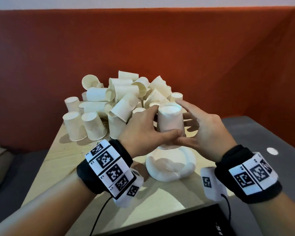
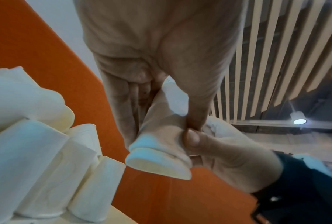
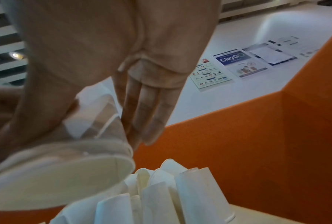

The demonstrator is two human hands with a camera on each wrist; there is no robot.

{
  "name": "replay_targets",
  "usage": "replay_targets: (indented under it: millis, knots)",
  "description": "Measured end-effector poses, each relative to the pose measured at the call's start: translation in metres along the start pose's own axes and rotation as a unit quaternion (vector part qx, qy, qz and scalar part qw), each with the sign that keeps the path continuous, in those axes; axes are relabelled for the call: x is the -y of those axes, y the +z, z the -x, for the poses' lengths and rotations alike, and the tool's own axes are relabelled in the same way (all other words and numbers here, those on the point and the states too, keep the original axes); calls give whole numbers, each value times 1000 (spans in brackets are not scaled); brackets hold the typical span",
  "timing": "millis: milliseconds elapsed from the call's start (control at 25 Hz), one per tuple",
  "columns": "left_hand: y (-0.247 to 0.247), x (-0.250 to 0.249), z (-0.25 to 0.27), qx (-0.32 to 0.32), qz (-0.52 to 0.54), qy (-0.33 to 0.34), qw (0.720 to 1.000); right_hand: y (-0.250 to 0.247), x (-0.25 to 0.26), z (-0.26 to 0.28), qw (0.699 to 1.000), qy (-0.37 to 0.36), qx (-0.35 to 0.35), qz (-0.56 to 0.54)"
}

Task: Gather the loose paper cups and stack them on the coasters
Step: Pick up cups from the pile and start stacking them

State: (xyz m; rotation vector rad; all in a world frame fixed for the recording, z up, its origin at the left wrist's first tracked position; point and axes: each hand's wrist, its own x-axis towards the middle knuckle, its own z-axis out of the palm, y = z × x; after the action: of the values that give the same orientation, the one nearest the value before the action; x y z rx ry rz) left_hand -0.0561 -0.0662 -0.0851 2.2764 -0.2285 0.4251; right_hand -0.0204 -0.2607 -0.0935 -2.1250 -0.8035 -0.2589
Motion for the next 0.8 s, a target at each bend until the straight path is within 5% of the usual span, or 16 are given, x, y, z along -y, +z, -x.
replay_targets:
  millis: [240,400,520,800]
  knots:
    - [4,9,0,63,-8,-16,998,1,-5,2,997,-45,65,-18]
    - [-5,11,-1,146,-79,-25,986,3,-20,11,997,16,68,-22]
    - [-11,15,-3,148,-112,-45,982,7,-24,10,995,46,77,-36]
    - [2,21,-1,143,-67,-14,987,12,-15,5,993,-6,98,71]
